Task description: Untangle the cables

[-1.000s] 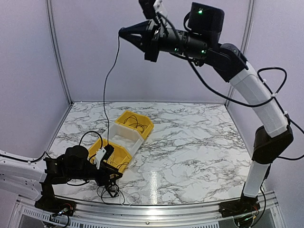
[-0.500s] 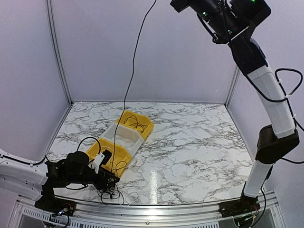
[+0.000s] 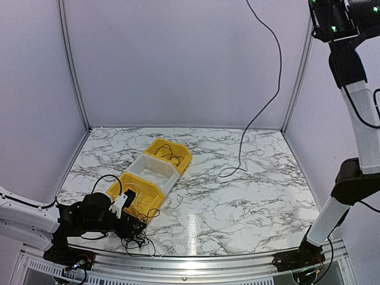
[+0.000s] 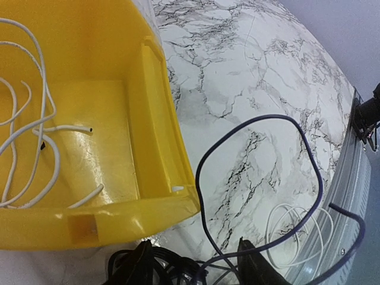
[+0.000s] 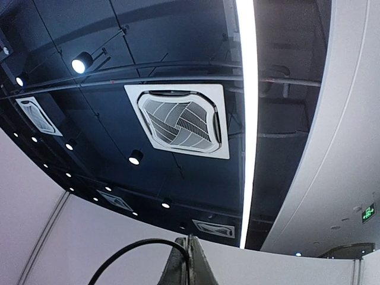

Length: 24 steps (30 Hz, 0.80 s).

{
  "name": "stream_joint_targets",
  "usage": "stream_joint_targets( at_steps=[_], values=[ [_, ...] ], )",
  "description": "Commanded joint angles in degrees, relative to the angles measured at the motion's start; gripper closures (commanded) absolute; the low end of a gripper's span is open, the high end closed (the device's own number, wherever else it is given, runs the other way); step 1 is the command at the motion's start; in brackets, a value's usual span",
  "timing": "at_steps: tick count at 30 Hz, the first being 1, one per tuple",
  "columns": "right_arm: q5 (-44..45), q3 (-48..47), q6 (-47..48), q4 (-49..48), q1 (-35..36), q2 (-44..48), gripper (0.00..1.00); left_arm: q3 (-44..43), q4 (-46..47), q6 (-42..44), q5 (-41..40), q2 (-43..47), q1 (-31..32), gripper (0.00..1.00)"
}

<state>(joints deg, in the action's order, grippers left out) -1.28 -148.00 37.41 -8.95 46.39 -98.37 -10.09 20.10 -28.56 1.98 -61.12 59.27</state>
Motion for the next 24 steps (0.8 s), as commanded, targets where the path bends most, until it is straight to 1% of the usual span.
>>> stream_joint_targets(
  at_steps=[1,3,4,5,6,9,12,16,19,24],
  values=[
    [3.13,5.51,2.54,2.11,-1.11,4.52,1.0,-0.69,-0.92,-0.6,-0.74,-0.66,0.15,0.49],
    [3.02,12.02,2.1,3.57,-1.72,7.26,1.0,-2.06,-1.79,-0.29,-0.2,-0.84,0.15,0.5],
    [2.56,17.26,1.92,3.48,-2.23,8.69,1.0,-2.72,-2.39,-0.09,0.11,-0.57,0.15,0.5],
    [1.99,19.8,2.11,3.34,-2.54,10.04,1.0,-3.4,-2.69,0.12,0.5,-0.14,0.17,0.49],
    [0.89,23.92,2.69,3.5,-2.6,11.06,1.0,-3.93,-3.1,0.35,0.79,0.32,0.2,0.48],
    [-1.78,31.46,3.37,3.47,-2.65,13.3,1.0,-6.42,-4.95,1.07,1.16,2.19,0.23,0.38],
    [-3.65,36.3,2.93,3.69,-2.69,14.06,1.0,-9.39,-6.46,1.55,1.85,4.27,0.19,0.3],
    [-5.46,38.71,1.52,3.57,-2.7,12.71,1.0,-14.43,-9.43,2.4,0.22,7.25,0.23,0.23],
    [-6.73,38.15,0.52,3.1,-2.66,10.39,1.0,-17.89,-13.48,3.93,-1.48,8.65,0.17,0.21],
    [-6.09,33.81,-1.63,2.43,-2.67,4.64,1.0,-19.41,-15.39,3.45,-5.2,12.55,0.15,0.21]
  ],
)
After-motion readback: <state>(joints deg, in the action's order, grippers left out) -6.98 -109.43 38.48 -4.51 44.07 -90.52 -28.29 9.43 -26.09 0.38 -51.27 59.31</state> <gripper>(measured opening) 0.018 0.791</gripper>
